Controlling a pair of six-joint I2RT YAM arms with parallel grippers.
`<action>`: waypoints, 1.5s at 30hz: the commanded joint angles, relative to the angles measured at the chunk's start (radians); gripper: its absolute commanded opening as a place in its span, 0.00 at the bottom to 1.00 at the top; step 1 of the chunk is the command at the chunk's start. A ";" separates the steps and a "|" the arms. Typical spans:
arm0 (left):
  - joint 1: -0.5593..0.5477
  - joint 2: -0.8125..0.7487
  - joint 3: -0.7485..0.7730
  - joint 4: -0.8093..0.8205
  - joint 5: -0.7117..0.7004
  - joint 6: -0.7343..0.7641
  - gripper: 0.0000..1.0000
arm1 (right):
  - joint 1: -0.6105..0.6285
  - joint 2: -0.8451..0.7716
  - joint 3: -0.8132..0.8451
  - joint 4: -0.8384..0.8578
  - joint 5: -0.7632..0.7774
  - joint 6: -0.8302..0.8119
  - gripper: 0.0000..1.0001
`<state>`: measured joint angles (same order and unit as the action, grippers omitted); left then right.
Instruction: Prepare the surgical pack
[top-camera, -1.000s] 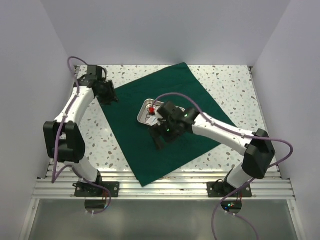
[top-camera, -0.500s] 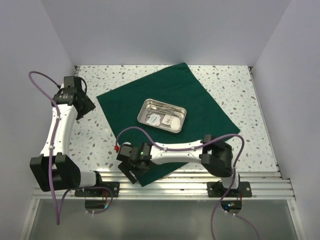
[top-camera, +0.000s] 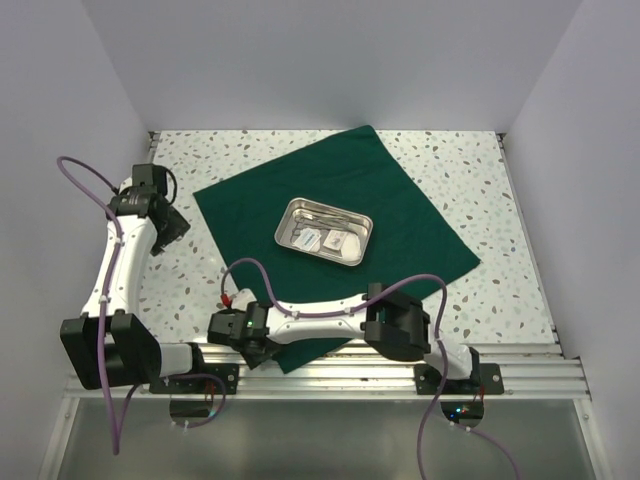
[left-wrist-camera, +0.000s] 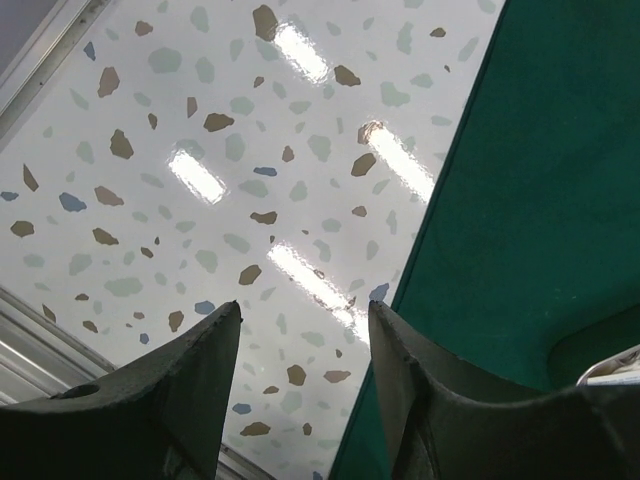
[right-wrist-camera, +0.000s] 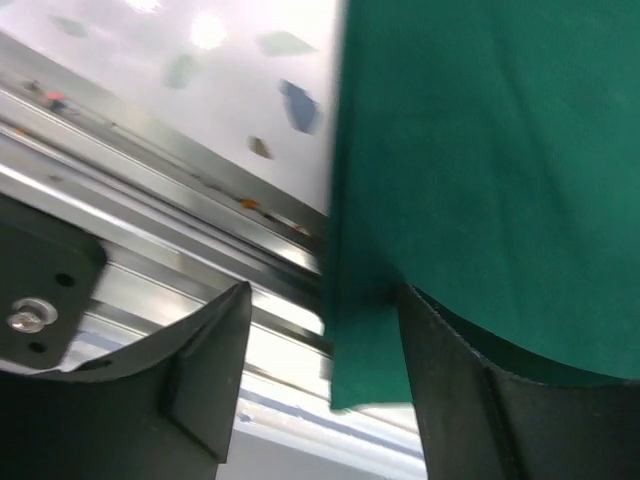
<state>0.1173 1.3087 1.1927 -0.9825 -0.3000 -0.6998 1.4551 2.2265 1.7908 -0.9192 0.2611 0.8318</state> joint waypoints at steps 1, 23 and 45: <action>0.004 -0.028 -0.018 -0.005 -0.011 -0.021 0.58 | 0.011 -0.001 0.027 -0.139 0.107 0.112 0.61; 0.004 0.055 0.042 0.027 0.013 0.071 0.57 | -0.186 -0.215 -0.038 -0.152 0.198 -0.141 0.00; 0.004 0.104 -0.016 0.208 0.295 0.172 0.55 | -0.705 -0.018 0.461 0.022 0.098 -0.721 0.00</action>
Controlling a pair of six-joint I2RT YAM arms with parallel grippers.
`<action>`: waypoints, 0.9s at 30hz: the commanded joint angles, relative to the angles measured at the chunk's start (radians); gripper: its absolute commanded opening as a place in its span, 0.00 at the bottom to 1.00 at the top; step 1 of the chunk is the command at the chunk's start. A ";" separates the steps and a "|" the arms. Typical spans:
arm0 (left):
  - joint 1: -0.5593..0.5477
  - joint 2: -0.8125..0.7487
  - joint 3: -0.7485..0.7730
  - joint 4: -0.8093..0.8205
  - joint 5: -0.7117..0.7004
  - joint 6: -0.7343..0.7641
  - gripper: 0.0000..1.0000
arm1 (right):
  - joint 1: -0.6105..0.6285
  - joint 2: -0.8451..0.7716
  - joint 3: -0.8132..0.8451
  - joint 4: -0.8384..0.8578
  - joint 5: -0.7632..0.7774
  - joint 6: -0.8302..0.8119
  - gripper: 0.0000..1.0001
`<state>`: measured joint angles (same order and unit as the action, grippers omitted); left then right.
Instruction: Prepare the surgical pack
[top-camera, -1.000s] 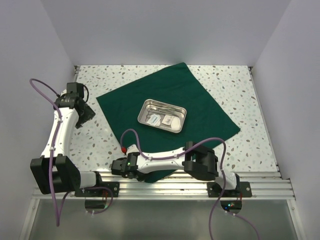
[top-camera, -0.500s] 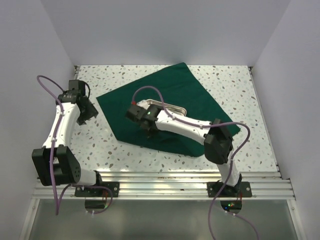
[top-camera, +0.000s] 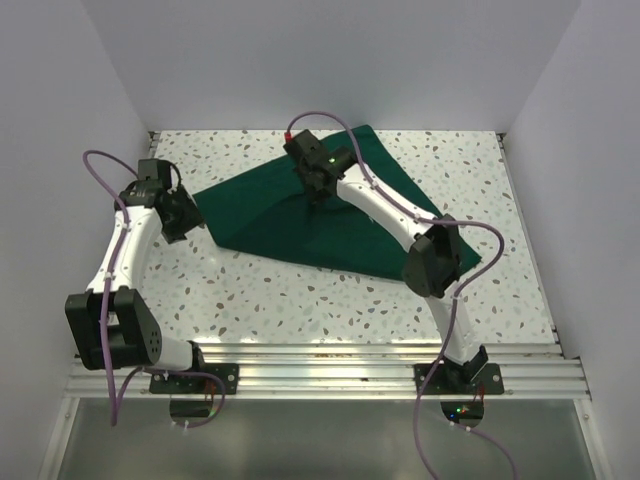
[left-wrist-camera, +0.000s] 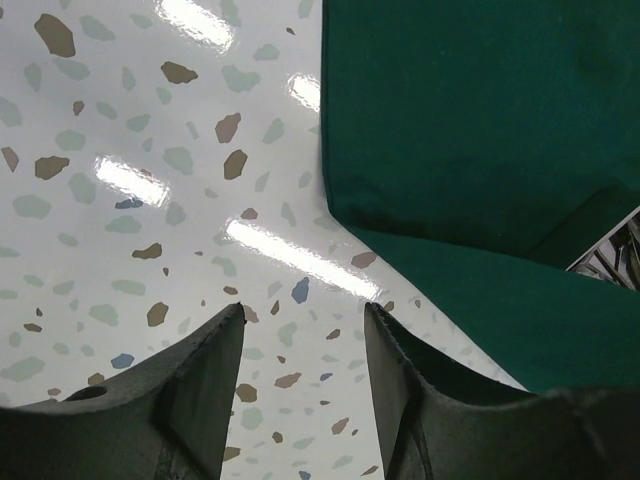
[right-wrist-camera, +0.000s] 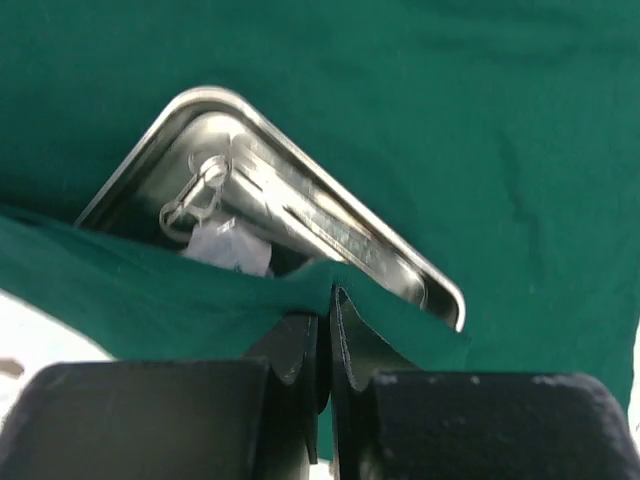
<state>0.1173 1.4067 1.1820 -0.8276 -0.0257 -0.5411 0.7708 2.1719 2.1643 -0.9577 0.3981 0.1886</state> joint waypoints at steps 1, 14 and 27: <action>0.004 0.011 -0.007 0.053 0.041 0.009 0.55 | -0.027 0.076 0.132 0.060 -0.056 -0.080 0.00; 0.005 0.041 -0.035 0.053 0.053 0.010 0.54 | -0.113 0.197 0.204 0.100 -0.056 -0.094 0.00; 0.004 0.072 -0.002 0.059 0.075 0.006 0.54 | -0.179 0.218 0.178 0.088 -0.016 -0.086 0.01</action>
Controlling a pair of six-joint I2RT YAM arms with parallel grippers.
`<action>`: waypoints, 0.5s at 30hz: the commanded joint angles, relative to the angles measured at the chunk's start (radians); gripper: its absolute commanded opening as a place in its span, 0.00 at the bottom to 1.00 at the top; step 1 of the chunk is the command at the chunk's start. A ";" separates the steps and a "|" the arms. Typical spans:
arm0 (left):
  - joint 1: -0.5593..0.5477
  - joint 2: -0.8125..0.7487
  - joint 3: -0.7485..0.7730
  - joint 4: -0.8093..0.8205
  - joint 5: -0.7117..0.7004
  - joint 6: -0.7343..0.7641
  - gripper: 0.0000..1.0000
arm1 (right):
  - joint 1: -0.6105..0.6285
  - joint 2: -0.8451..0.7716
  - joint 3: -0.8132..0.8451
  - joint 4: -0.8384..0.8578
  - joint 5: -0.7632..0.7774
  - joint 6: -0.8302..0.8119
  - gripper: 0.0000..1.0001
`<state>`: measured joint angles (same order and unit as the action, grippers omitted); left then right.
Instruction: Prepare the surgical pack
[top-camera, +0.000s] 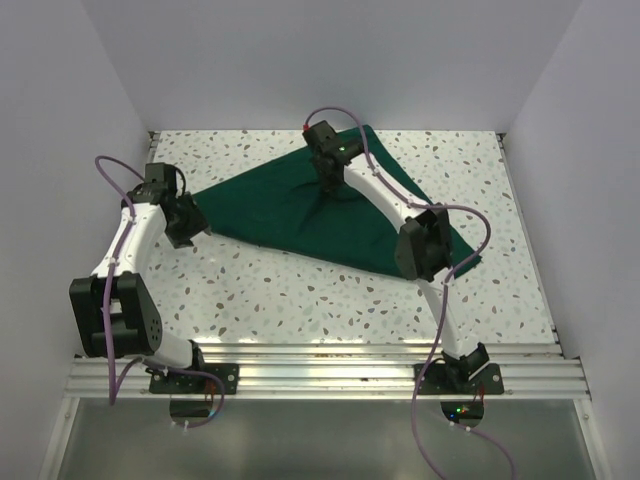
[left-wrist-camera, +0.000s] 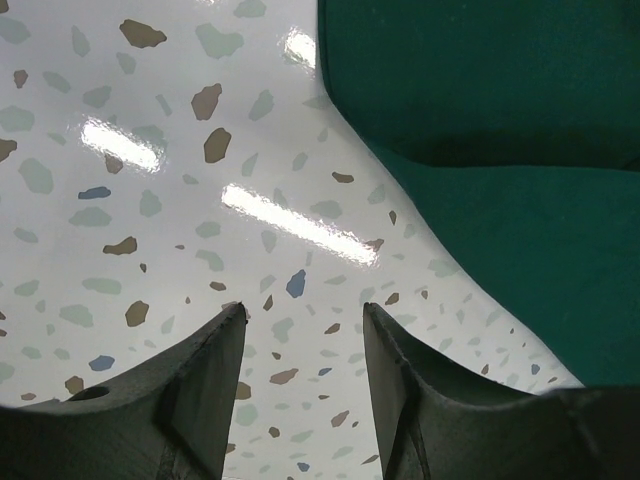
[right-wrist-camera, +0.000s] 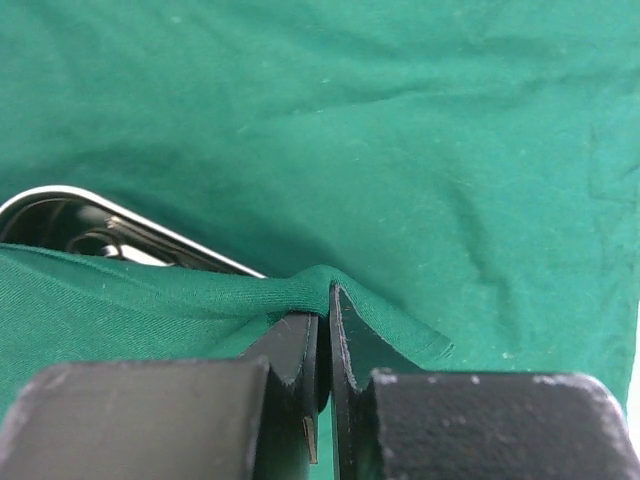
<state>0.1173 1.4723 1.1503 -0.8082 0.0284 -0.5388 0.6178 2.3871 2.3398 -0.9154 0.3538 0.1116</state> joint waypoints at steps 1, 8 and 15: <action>0.004 0.006 0.028 0.041 0.022 0.002 0.54 | -0.032 0.012 0.003 0.049 0.018 -0.009 0.03; 0.004 0.006 0.019 0.047 0.022 0.002 0.54 | -0.044 0.070 0.039 0.043 0.004 -0.006 0.06; 0.004 0.010 0.020 0.043 0.024 0.003 0.54 | -0.059 0.107 0.062 0.046 -0.007 -0.006 0.26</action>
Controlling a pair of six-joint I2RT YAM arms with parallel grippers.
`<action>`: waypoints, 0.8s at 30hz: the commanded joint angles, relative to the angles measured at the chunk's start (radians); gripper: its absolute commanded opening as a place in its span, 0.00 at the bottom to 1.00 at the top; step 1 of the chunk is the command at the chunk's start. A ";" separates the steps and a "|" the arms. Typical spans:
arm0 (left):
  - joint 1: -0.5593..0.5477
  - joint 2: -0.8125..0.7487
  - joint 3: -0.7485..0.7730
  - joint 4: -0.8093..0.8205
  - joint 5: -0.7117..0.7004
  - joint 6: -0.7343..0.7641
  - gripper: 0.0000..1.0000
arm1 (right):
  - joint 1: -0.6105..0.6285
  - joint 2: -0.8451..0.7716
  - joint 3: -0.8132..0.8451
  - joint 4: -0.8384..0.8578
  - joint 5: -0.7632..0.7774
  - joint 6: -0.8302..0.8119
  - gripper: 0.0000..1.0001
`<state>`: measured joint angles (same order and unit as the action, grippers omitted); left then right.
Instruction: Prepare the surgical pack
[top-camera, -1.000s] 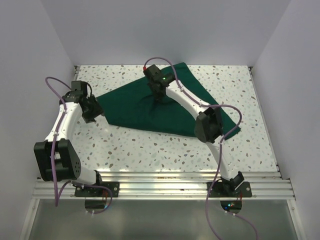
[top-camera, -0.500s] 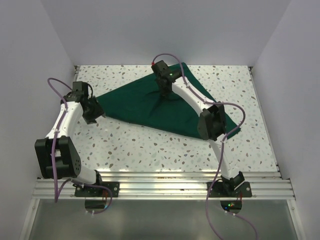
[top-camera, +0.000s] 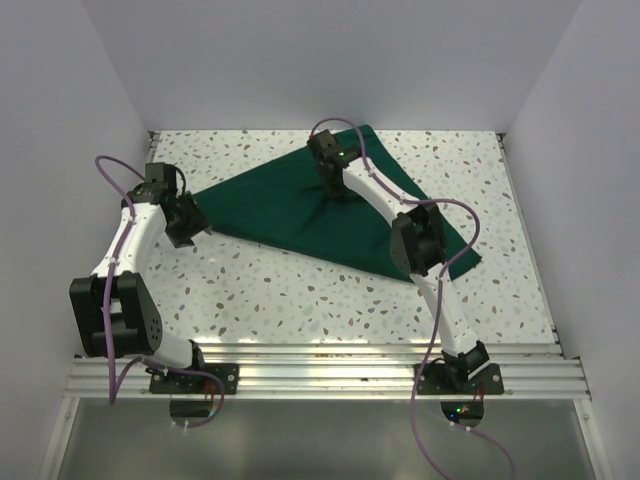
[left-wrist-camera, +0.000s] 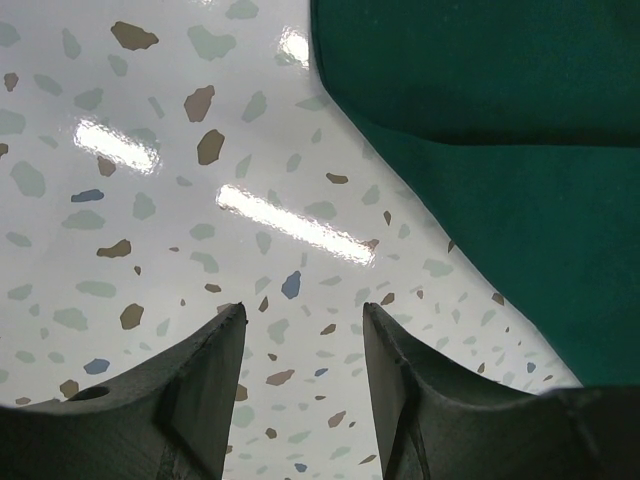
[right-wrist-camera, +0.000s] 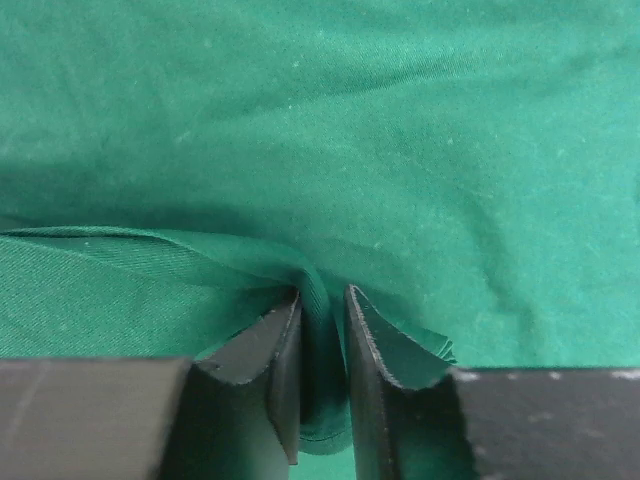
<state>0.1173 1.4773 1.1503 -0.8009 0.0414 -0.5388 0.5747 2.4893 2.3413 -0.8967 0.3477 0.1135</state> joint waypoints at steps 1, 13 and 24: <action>0.004 0.005 0.023 0.037 0.014 0.003 0.54 | -0.018 0.011 0.065 0.028 0.002 -0.011 0.27; 0.004 0.024 0.065 0.074 0.086 0.057 0.54 | -0.064 0.007 0.132 0.038 -0.051 0.018 0.76; 0.004 0.221 0.204 0.201 0.316 0.154 0.36 | -0.229 -0.208 -0.035 0.028 -0.478 0.276 0.72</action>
<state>0.1173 1.6268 1.2728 -0.6765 0.2508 -0.4496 0.4145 2.4531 2.3581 -0.8787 0.0639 0.2737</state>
